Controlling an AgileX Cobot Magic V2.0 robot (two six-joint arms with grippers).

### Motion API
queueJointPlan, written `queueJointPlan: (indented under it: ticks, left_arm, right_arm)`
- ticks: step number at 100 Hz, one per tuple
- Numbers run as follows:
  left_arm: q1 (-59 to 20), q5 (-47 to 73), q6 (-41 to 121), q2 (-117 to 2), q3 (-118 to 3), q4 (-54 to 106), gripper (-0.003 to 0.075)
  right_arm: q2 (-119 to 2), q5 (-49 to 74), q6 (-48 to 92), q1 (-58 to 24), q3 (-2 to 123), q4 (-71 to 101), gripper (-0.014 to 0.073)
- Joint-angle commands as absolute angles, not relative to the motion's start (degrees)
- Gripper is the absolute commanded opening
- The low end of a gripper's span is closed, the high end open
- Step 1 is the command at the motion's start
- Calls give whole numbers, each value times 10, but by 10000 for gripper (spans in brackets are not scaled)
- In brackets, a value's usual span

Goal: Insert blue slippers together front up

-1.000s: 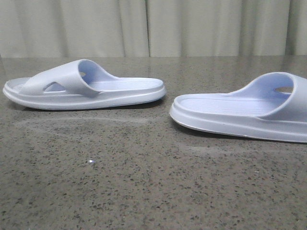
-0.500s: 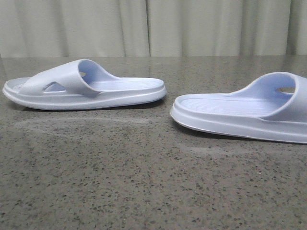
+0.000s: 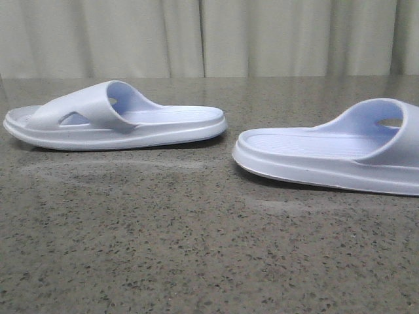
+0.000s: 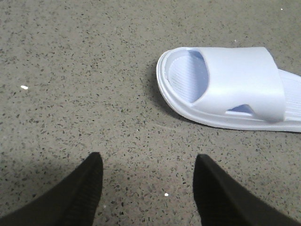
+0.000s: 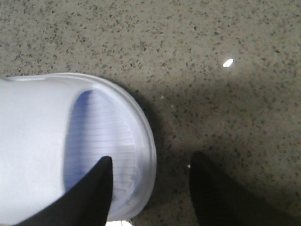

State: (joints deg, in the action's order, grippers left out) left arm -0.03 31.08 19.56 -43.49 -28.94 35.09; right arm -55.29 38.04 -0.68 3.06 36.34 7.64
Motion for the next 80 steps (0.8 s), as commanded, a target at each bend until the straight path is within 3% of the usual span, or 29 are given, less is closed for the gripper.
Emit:
queueJointPlan:
  ticks: [1,54,61,76,80]
  left_arm:
    - [-6,286,199,-435,-309,370,381]
    - [-6,289,212,-435,-309,382,381]
    - [-6,291,212,-435,-309,382,381]
    - [-6,308,213,-457,-320,386,381]
    - [-6,320,213,-473,-329,386,381]
  right_arm:
    - [-571,345,9,34,391,88,317]
    - [-690,454,293,153,423,392,304]
    - [-694,461,295,154,423,396,208]
    - [-694,464,295,154,423,396,-109]
    - [-694,464,295,154,423,396,-102]
